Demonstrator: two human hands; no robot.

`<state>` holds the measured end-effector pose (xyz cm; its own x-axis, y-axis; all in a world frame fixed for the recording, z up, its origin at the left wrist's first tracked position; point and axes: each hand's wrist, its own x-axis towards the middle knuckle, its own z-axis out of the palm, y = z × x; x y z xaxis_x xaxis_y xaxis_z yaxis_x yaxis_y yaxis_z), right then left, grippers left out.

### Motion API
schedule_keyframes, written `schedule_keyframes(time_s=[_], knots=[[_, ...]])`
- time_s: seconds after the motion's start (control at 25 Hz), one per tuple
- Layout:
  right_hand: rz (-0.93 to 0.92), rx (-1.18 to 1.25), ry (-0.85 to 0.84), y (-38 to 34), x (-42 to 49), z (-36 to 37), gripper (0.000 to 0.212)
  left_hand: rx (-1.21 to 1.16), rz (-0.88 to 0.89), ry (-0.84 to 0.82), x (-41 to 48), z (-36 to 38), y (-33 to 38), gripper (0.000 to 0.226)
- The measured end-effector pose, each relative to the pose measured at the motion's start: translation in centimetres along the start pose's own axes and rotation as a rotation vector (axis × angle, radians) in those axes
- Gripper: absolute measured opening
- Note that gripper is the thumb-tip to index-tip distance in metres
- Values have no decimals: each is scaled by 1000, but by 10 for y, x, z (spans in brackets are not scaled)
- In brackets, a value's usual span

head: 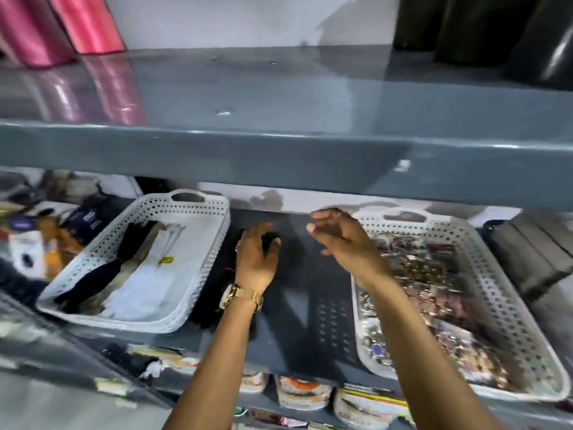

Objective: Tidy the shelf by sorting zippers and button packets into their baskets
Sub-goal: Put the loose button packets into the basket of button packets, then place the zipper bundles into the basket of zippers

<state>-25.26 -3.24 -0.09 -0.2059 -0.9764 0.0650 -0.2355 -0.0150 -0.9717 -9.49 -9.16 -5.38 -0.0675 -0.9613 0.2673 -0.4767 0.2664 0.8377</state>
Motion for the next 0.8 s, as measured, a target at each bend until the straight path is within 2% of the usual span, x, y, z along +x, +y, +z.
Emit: schedule_keyframes(time_s=[0.16,0.36,0.4,0.48,0.56,0.68,0.8], knots=[[62,-134,-29,19,19,85,25,292,-104,-146,9,-37,-37,38],[319,-524,-48,38,18,139,36,721,-173,-439,3,-47,-52,37],[370,-602,-48,40,16,145,39,813,-149,-460,-2,-45,-54,36],[480,-701,-24,41,13,154,39,950,-43,-367,-9,-41,-55,36],[533,-795,-4,39,13,160,35,986,13,-444,-13,-38,-60,32],[525,-853,14,35,7,162,33,950,47,-431,-15,-43,-53,19],[420,-864,92,30,0,158,37,791,119,-443,-9,-51,-42,35]])
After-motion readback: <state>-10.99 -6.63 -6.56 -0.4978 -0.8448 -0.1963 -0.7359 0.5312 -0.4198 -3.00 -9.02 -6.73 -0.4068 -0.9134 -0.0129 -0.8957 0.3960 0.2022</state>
